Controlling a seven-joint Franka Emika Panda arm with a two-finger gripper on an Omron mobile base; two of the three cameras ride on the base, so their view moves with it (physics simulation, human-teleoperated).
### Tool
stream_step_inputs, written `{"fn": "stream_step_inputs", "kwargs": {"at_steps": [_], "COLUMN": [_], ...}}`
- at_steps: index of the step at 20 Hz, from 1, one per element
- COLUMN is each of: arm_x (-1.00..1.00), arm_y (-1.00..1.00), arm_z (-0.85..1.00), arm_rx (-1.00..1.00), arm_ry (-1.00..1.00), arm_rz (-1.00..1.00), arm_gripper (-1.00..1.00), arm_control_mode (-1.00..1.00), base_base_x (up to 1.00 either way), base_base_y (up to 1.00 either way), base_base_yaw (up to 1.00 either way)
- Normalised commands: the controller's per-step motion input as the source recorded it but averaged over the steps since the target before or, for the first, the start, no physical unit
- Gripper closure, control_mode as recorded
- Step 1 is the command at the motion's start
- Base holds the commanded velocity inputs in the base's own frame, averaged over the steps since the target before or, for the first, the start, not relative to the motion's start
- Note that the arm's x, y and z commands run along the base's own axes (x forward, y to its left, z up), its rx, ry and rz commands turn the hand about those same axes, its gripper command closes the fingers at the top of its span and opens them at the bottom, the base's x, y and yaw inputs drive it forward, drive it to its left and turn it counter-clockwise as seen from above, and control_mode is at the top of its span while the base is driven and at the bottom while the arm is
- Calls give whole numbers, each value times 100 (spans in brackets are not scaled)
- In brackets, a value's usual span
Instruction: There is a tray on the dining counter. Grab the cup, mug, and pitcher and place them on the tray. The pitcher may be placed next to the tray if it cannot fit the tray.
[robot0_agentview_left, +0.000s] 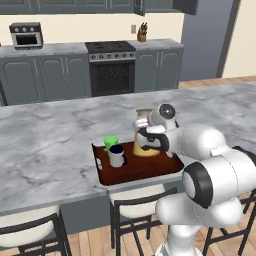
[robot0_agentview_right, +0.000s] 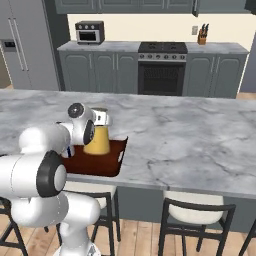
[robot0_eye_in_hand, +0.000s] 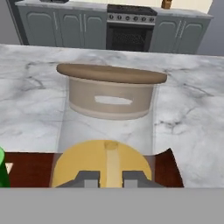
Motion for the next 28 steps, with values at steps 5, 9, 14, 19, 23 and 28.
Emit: {"fn": "stream_step_inputs", "kwargs": {"at_steps": [5, 9, 14, 19, 23, 28], "arm_x": [39, 56, 37, -1, -16, -39], "arm_y": [0, 0, 1, 12, 16, 9], "arm_z": [0, 0, -4, -29, -40, -42], "arm_rx": [0, 0, 0, 0, 0, 0], "arm_ry": [0, 0, 1, 8, 13, 12], "arm_rz": [0, 0, 0, 0, 0, 0], "arm_gripper": [100, 100, 100, 100, 100, 100], "arm_control_mode": [-100, -100, -100, -100, -100, -100], "base_base_x": [0, 0, 0, 0, 0, 0], "base_base_y": [0, 0, 0, 0, 0, 0], "base_base_yaw": [0, 0, 0, 0, 0, 0]}}
